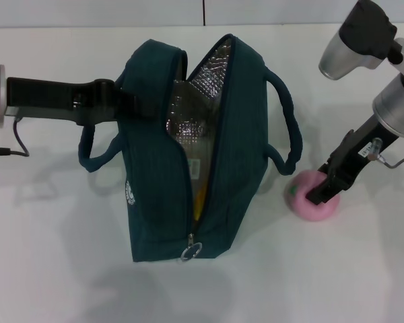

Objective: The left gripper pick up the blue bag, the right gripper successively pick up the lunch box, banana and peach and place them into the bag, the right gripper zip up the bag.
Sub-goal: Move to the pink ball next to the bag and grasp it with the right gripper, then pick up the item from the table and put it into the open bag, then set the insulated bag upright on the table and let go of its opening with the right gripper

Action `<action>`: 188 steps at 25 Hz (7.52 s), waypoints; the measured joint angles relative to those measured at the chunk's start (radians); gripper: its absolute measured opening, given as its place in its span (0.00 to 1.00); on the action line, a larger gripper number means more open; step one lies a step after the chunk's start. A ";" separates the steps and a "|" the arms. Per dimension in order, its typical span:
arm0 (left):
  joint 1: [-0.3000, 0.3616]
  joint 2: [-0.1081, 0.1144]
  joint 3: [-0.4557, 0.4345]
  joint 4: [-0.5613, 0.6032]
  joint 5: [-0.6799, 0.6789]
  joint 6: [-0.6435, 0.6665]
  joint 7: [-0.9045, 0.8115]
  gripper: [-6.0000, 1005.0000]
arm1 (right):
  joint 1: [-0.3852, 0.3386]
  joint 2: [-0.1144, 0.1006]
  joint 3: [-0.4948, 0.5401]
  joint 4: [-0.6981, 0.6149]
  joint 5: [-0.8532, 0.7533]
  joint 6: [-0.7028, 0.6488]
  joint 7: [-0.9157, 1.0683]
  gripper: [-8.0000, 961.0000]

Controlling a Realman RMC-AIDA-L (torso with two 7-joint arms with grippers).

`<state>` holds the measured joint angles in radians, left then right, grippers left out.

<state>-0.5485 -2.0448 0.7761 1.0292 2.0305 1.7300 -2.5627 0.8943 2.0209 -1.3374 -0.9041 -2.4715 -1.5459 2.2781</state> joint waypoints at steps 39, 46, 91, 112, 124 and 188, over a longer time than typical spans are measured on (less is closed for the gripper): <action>0.003 -0.001 0.000 0.004 -0.041 0.007 0.002 0.05 | -0.146 -0.008 0.392 -0.345 0.582 -0.036 -0.231 0.07; 0.004 0.000 0.000 0.003 -0.042 0.006 0.003 0.05 | -0.069 -0.009 0.296 -0.120 0.602 0.036 -0.304 0.05; 0.018 0.004 0.000 -0.013 -0.036 -0.017 0.031 0.05 | -0.170 -0.055 0.236 -0.208 0.387 0.068 -0.364 0.71; 0.001 0.017 0.006 -0.040 -0.037 -0.030 0.052 0.05 | -0.179 -0.005 0.196 -0.132 0.396 0.259 -0.512 0.69; -0.001 0.014 0.005 -0.040 -0.036 -0.031 0.051 0.05 | -0.151 -0.002 0.132 -0.096 0.397 0.304 -0.529 0.68; -0.039 -0.046 0.137 -0.414 -0.247 -0.136 0.248 0.05 | -0.449 -0.010 0.295 -0.449 0.546 0.083 -0.522 0.18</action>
<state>-0.5876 -2.0909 0.9135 0.6155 1.7836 1.5943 -2.3151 0.4453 2.0113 -1.0429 -1.3534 -1.9255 -1.4630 1.7558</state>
